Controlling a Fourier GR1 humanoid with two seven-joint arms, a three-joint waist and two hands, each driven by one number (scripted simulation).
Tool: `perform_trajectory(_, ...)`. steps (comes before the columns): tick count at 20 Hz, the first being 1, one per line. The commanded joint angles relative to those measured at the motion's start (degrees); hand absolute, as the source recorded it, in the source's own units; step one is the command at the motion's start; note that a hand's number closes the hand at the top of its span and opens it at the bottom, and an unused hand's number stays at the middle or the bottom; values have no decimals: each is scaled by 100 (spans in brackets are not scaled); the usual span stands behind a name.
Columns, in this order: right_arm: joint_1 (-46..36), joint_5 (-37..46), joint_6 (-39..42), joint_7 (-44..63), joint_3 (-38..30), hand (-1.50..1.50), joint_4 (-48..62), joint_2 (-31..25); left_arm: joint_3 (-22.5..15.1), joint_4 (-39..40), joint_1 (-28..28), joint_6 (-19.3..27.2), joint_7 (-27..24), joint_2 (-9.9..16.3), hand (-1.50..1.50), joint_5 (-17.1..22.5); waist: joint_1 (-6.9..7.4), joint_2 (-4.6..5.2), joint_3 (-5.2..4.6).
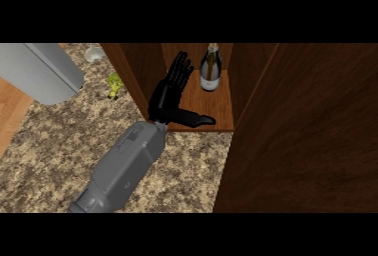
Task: Pick up the wine, place it into the cabinet and close the cabinet
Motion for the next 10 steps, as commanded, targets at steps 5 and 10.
perform_trajectory(5, 466, -168, -73, 500, -40, -150, -1269, -267, -566, -1944, 1573, 443, 502, 167, -150, -151, 81, -6, 2)
perform_trajectory(10, 312, 43, -219, 627, 94, -150, -1319, -203, -814, -3000, 2569, 407, 475, 343, -150, -176, 64, 25, -7)
